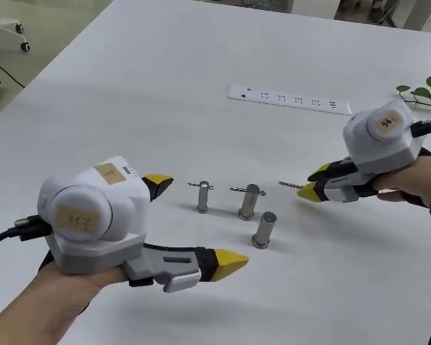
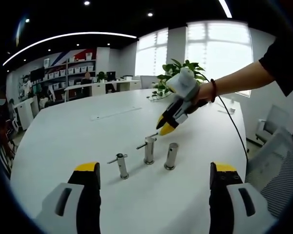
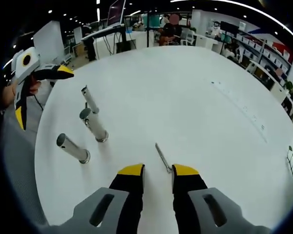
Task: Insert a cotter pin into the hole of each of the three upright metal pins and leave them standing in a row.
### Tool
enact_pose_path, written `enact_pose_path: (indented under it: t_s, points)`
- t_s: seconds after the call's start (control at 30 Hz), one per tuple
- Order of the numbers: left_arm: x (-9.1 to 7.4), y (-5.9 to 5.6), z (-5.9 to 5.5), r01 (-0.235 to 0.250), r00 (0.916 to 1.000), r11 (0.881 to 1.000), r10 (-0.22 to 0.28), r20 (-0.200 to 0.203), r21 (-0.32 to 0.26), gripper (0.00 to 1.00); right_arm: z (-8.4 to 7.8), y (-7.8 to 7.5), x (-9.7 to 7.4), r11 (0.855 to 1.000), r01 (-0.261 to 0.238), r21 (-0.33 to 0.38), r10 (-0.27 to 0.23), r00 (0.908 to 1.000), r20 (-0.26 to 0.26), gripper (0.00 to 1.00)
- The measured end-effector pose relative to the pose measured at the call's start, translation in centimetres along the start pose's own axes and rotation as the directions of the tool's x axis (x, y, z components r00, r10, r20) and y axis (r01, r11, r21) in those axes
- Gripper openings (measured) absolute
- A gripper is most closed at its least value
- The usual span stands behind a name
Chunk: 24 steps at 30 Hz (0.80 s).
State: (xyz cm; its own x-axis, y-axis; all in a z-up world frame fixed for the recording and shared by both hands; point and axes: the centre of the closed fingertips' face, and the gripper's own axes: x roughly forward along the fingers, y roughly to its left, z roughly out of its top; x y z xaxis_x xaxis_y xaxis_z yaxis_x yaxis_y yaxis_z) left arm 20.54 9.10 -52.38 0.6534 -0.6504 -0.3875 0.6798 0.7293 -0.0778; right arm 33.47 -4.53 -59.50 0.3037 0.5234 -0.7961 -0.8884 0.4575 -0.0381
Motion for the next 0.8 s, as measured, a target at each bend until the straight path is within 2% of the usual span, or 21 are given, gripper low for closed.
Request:
enact_pose_path:
  t_s: [0.17, 0.23, 0.47, 0.6, 0.67, 0.77, 0.8]
  points:
    - [0.0, 0.0, -0.1, 0.003, 1.0, 1.0, -0.003, -0.004, 0.002, 0.91, -0.2, -0.6, 0.6, 1.0, 0.004, -0.001, -0.004, 0.9999, -0.016, 0.14]
    - [0.0, 0.0, 0.0, 0.003, 1.0, 1.0, -0.003, -0.001, 0.001, 0.91, -0.3, -0.7, 0.9, 1.0, -0.001, 0.024, 0.001, 0.9998, -0.019, 0.12]
    - [0.0, 0.1, -0.1, 0.0, 1.0, 1.0, 0.0, -0.004, -0.002, 0.91, -0.4, -0.8, 1.3, 1.0, -0.006, 0.015, 0.006, 0.9992, -0.041, 0.06]
    - [0.0, 0.2, -0.1, -0.001, 1.0, 1.0, 0.001, -0.004, -0.004, 0.9, -0.6, -0.6, 1.4, 1.0, -0.011, -0.027, 0.009, 0.9976, -0.068, 0.03]
    - [0.0, 0.2, -0.1, -0.002, 1.0, 1.0, 0.002, -0.004, -0.005, 0.9, -0.9, -1.0, 1.5, 0.999, -0.008, -0.043, 0.004, 0.9967, -0.081, 0.0]
    - [0.0, 0.2, -0.1, -0.001, 1.0, 1.0, 0.001, -0.002, -0.005, 0.9, -1.0, -0.8, 1.4, 0.99, -0.017, -0.138, 0.001, 0.9934, -0.115, 0.0]
    - [0.0, 0.2, -0.1, 0.0, 1.0, 1.0, 0.0, -0.002, -0.005, 0.89, -1.0, -0.6, 1.4, 0.99, -0.019, -0.141, 0.001, 0.9926, -0.122, 0.0]
